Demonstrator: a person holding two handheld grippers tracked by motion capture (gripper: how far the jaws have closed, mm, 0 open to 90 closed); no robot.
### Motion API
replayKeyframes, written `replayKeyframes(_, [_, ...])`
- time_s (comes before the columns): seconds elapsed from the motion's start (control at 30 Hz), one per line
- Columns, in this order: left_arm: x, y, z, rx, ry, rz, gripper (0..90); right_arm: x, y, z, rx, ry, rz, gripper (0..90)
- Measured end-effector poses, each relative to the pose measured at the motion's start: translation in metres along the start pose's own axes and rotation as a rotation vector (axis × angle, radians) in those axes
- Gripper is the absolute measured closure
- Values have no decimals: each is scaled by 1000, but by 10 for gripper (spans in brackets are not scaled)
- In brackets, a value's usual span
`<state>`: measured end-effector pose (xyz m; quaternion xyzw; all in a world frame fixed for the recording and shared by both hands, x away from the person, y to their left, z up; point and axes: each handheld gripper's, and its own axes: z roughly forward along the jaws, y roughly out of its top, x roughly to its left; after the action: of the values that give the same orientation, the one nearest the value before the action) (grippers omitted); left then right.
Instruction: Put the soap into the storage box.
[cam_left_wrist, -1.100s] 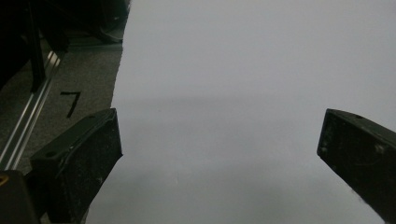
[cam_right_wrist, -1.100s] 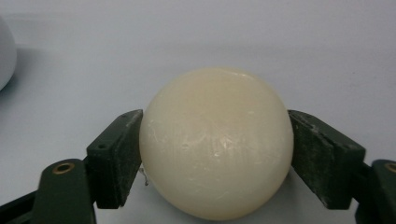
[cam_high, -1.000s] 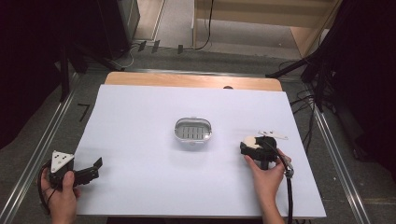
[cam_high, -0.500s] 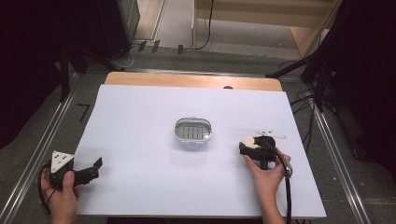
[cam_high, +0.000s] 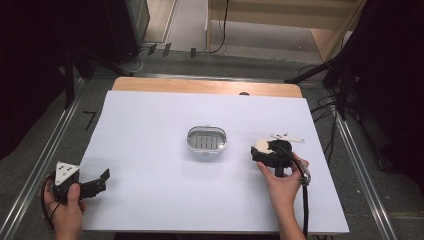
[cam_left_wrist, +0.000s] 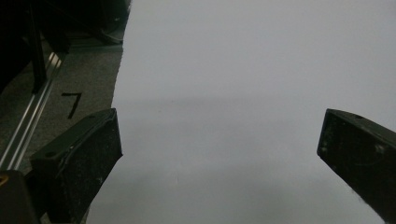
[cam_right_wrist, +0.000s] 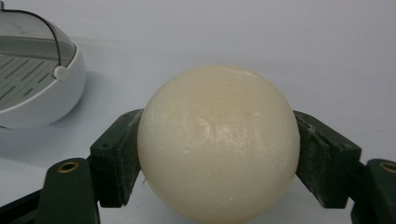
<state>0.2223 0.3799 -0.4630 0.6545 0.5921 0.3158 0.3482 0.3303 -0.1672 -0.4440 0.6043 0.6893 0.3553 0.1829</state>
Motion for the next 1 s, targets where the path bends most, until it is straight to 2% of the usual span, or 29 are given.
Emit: replayKeyframes(1.0, [-1, 0, 1, 1, 1, 8, 3, 30, 20, 1, -5, 66, -55, 245])
